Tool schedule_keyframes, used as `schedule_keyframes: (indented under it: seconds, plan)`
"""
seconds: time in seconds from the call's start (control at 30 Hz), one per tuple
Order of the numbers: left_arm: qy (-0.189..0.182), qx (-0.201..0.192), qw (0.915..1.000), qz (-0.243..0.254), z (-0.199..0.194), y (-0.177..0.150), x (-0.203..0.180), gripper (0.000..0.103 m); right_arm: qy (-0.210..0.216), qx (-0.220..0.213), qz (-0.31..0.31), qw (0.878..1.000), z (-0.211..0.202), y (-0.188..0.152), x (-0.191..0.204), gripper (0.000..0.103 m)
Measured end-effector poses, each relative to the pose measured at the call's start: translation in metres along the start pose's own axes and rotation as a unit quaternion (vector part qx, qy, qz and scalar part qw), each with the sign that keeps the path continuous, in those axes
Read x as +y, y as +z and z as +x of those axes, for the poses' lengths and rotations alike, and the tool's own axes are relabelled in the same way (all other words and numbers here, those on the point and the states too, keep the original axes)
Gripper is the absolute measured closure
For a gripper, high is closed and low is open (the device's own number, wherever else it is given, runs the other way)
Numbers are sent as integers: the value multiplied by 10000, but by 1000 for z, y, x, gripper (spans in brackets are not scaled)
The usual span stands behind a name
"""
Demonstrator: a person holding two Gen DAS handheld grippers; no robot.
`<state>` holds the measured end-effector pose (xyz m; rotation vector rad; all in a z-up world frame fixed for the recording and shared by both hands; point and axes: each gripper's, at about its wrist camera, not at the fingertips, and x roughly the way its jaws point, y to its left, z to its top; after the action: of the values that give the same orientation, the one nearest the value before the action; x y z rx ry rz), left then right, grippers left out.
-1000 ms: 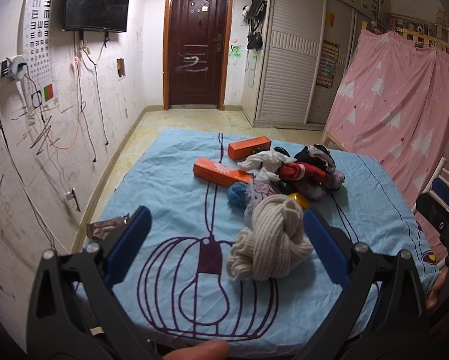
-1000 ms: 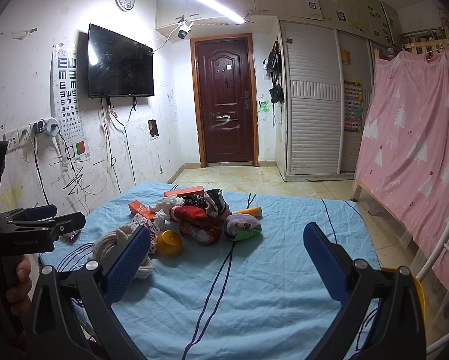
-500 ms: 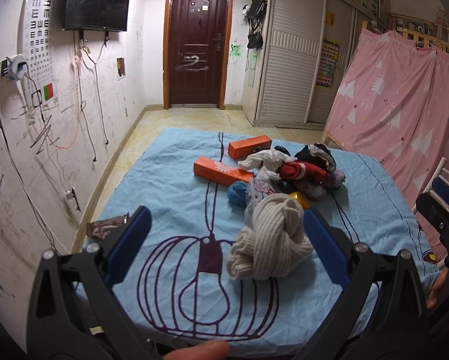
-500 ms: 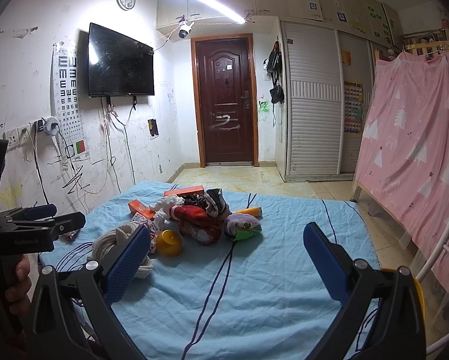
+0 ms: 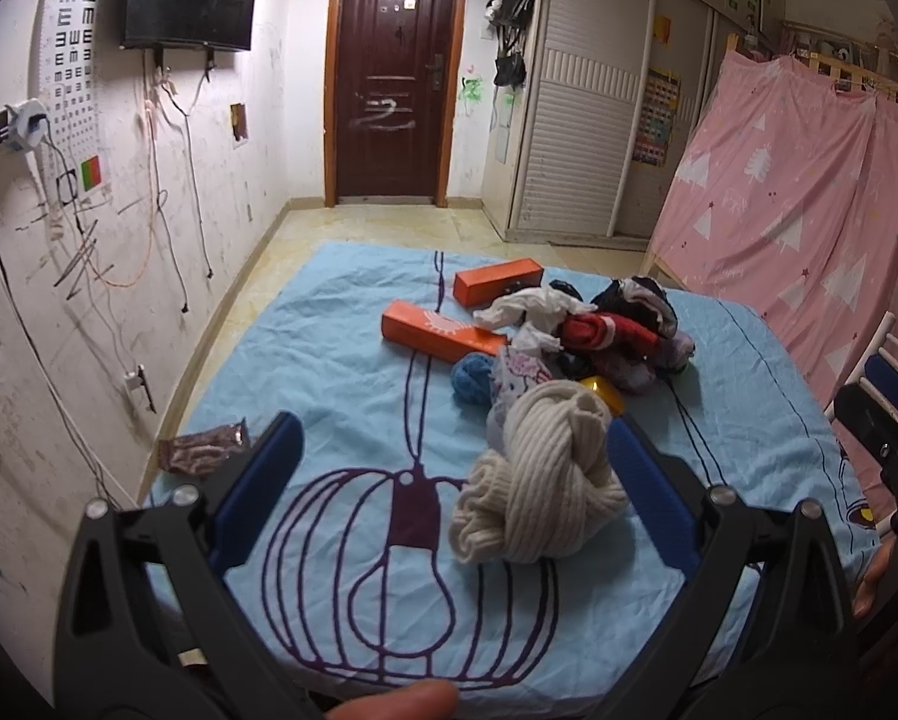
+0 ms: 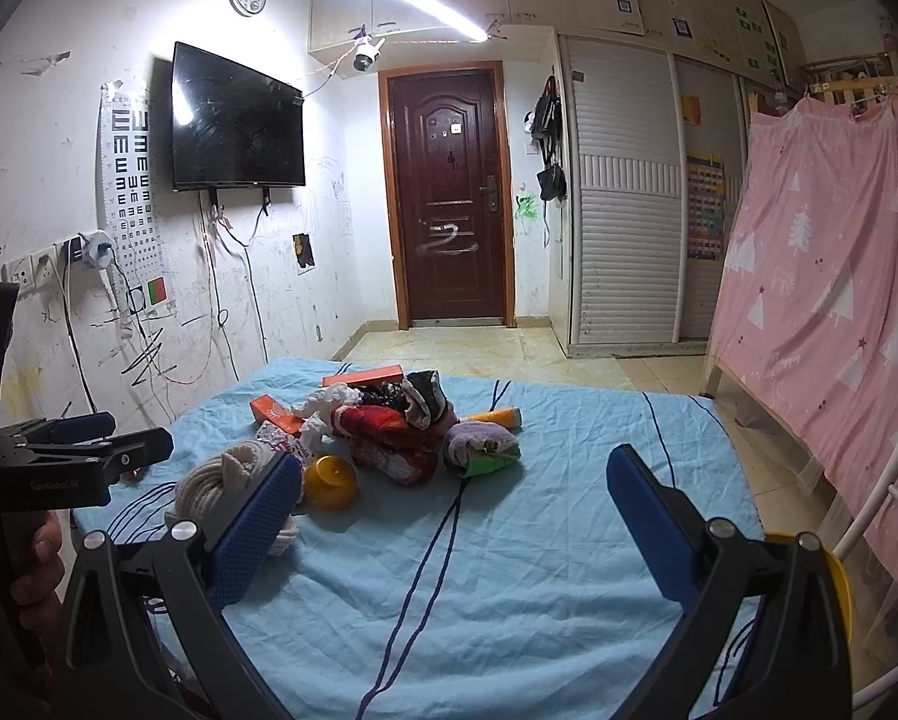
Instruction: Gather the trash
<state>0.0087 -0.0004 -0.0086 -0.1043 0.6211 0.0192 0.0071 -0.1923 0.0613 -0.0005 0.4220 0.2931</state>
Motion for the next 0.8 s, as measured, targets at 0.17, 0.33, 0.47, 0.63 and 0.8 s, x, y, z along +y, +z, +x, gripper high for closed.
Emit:
schedule_keyframes:
  seconds: [0.17,0.33,0.47,0.63,0.8]
  plan:
    - [-3,116,9999,22,13,1,-2,6,1,86,38,10000,11,1,-5,8]
    - [-80,388,9992,64,28,-2,-3,6,111,193,6,9998,28,5,-5,8]
    - [-144,562,9981,191,40,-4,-7,7,298,345,24,9990,43,11,-6,8]
    - [-397,695,9958,446,52,-3,-21,22,645,581,68,9962,67,20,-4,8]
    - [-732,696,9923,721,54,-8,-34,59,767,730,-330,9938,87,34,13,8]
